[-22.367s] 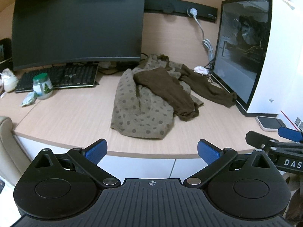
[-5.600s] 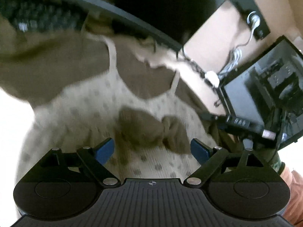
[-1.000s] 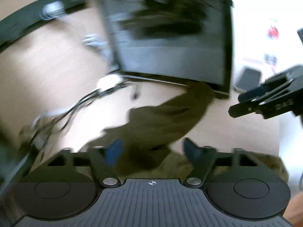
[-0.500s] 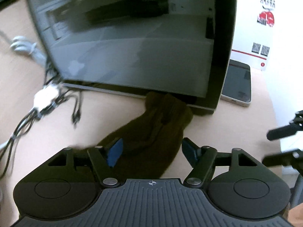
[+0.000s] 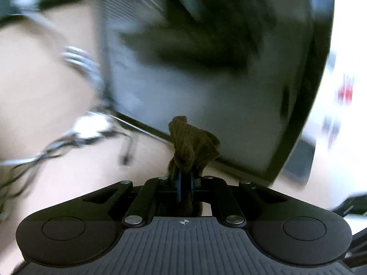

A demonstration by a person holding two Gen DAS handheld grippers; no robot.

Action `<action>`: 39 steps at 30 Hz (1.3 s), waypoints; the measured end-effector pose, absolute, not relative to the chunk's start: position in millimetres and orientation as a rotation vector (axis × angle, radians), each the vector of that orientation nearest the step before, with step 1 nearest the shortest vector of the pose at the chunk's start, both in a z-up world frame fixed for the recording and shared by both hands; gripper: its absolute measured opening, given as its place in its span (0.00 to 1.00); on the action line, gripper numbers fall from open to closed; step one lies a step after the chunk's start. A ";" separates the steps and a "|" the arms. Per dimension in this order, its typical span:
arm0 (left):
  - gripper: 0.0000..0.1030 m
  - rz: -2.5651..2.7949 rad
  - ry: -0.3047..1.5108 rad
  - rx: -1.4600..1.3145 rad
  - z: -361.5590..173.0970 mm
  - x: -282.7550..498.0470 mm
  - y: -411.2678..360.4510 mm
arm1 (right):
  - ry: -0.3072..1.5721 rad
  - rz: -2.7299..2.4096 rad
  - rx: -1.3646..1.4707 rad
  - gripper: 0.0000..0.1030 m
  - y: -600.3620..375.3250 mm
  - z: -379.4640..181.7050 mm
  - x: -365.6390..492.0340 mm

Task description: Fold clothes

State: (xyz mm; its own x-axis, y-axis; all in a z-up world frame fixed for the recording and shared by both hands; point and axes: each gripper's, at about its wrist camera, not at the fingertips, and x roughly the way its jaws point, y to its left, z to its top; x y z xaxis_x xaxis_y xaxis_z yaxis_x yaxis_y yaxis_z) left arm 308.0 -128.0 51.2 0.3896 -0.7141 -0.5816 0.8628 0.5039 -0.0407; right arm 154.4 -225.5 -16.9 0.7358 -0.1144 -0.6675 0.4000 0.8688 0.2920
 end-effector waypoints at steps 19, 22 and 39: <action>0.91 -0.392 0.849 -0.421 49.1 302.1 226.3 | 0.679 0.341 -0.310 0.58 -22.4 9.8 320.3; 0.91 -0.352 0.892 -0.467 33.2 291.0 243.5 | 0.694 0.423 -0.342 0.61 14.3 0.9 348.6; 0.93 -0.076 0.849 -0.619 21.4 235.3 339.2 | 0.386 0.389 -0.521 0.18 67.6 37.1 348.2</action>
State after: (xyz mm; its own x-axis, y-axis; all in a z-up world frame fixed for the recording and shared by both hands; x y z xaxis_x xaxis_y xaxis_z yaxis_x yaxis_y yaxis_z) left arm 235.3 339.2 21.4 0.6690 -0.3019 -0.6792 -0.1768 0.8230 -0.5399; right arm 348.2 67.6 37.1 0.8572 0.2569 -0.4464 -0.4484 0.7987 -0.4013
